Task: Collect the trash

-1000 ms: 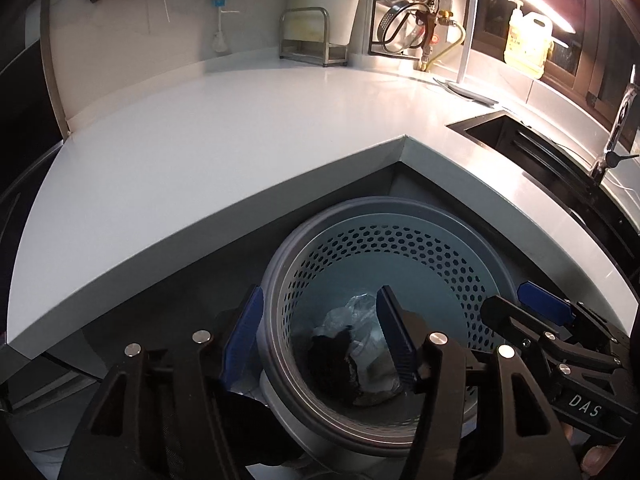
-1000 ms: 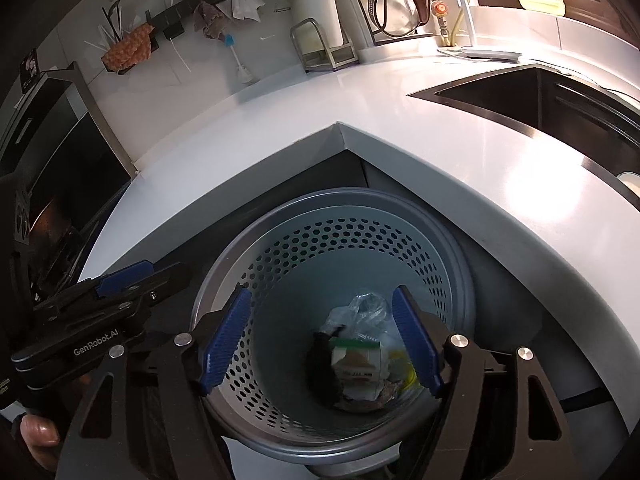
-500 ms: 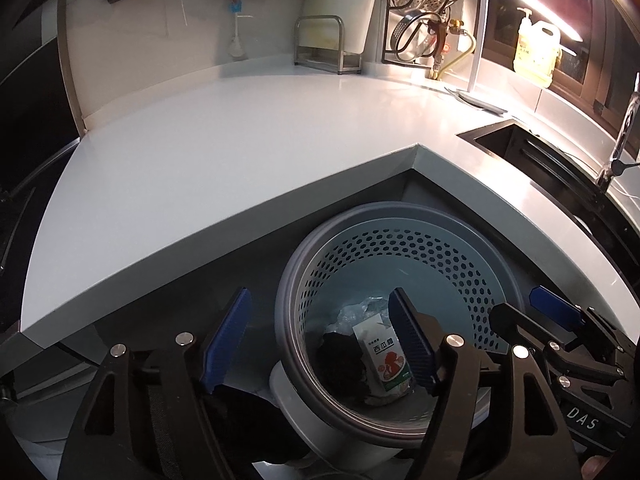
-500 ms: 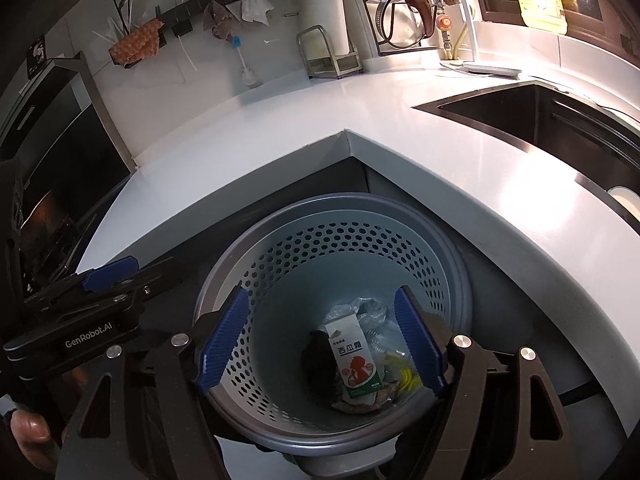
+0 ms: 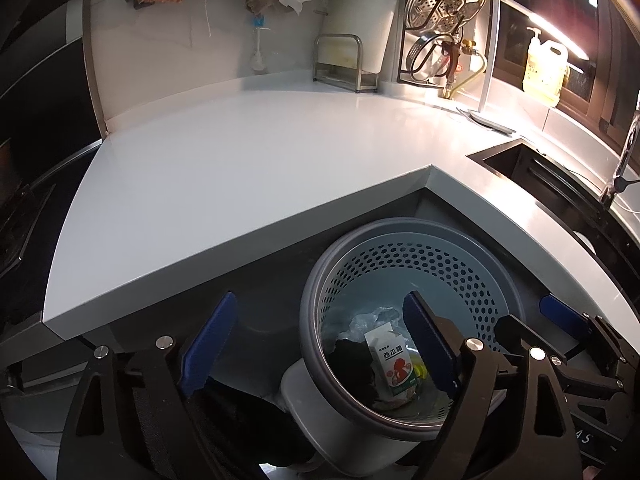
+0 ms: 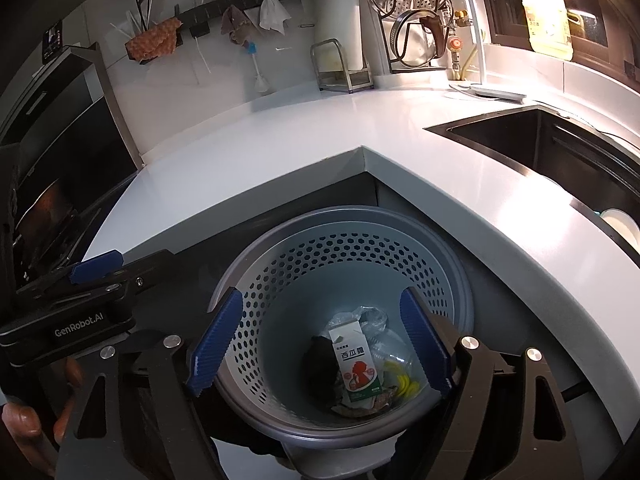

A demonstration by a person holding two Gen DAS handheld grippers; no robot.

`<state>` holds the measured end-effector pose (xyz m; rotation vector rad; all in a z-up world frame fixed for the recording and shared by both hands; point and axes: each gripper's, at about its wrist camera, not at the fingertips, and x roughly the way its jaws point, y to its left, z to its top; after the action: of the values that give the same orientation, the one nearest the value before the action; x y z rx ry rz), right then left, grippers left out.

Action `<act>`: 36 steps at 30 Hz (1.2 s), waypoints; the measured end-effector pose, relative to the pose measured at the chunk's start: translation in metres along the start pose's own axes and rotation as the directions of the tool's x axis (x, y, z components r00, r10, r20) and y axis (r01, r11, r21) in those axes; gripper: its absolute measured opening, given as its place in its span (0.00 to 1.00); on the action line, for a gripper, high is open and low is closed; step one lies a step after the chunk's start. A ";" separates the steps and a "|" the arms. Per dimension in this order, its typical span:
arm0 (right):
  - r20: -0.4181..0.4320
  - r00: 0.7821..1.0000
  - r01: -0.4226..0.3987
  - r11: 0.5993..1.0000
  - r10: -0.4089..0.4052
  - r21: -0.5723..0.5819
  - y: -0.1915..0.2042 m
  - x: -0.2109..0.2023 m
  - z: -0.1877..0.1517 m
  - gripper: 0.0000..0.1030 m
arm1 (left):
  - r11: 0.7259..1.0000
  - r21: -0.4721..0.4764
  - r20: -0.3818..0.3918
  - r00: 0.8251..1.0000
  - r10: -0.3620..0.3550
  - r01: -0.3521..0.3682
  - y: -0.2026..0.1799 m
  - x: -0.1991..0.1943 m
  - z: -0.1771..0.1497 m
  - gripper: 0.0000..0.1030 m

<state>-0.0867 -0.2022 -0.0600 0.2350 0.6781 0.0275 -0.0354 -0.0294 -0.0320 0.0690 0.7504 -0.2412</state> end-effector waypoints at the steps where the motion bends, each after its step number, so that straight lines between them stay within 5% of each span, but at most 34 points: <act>1: 0.001 1.000 0.001 1.000 -0.001 -0.003 0.001 0.000 0.000 0.76 | 1.000 -0.001 0.002 1.000 0.002 -0.002 0.001 -0.001 0.000 0.82; 16: 0.007 1.000 0.020 1.000 -0.020 -0.015 0.010 -0.003 0.001 0.78 | 1.000 -0.006 0.014 1.000 0.020 -0.020 0.007 -0.010 -0.002 0.93; 36: 0.008 0.999 0.040 0.999 -0.040 -0.005 0.007 -0.002 0.001 0.78 | 0.998 -0.011 0.003 0.998 0.059 -0.059 0.011 -0.005 0.000 0.94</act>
<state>-0.0877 -0.1956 -0.0565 0.2161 0.6748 -0.0102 -0.0365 -0.0182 -0.0287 0.0804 0.7456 -0.1808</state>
